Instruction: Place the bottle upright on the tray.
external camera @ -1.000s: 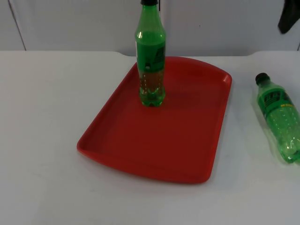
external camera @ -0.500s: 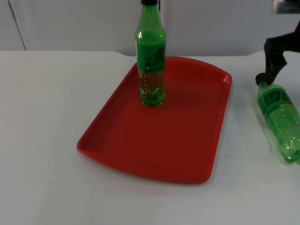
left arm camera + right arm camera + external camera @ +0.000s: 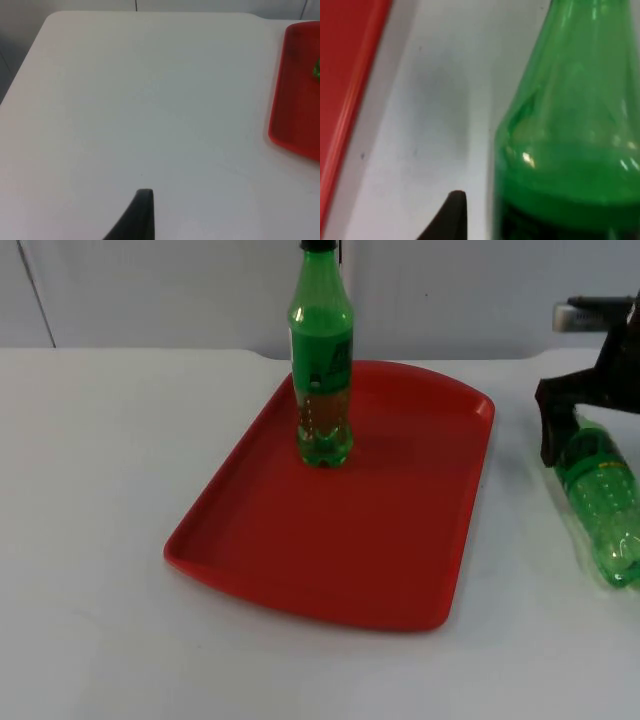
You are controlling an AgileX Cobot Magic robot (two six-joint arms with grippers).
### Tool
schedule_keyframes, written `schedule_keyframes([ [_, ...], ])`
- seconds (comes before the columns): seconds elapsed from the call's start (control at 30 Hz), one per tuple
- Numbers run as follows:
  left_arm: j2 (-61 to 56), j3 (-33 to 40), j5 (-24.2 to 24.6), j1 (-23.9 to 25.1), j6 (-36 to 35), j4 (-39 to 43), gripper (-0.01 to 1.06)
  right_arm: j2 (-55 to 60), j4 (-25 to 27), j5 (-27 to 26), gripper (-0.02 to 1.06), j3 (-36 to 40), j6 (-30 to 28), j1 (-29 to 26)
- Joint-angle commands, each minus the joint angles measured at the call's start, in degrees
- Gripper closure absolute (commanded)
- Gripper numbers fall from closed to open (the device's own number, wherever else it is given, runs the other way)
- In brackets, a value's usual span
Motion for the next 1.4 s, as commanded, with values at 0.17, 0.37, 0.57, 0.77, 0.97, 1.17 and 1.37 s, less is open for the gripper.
schedule_keyframes([
  [0.17,-0.20,0.27,0.15,-0.40,0.15,-0.46,0.00,3.40,0.07,-6.02,0.02,-0.27,3.30,0.09],
  [0.37,-0.20,0.27,0.15,-0.40,0.15,-0.46,0.00,4.65,0.21,-7.49,0.02,-0.27,5.48,0.09],
  [0.57,-0.20,0.27,0.15,-0.40,0.15,-0.46,0.00,5.02,2.64,-7.60,0.06,-0.27,5.64,0.09],
  [0.77,-0.20,0.27,0.15,-0.40,0.15,-0.46,0.00,5.02,2.93,-4.87,0.07,-0.27,8.20,0.09],
  [0.97,-0.20,0.27,0.15,-0.40,0.15,-0.46,0.00,5.02,3.24,-3.70,0.07,-0.27,11.54,0.09],
  [1.17,-0.20,0.27,0.15,-0.40,0.15,-0.46,0.00,5.02,4.52,-3.93,0.10,-0.27,11.81,0.09],
  [1.37,-0.20,0.27,0.15,-0.40,0.15,-0.46,0.00,5.02,4.39,-4.13,0.42,-0.27,12.20,0.09],
])
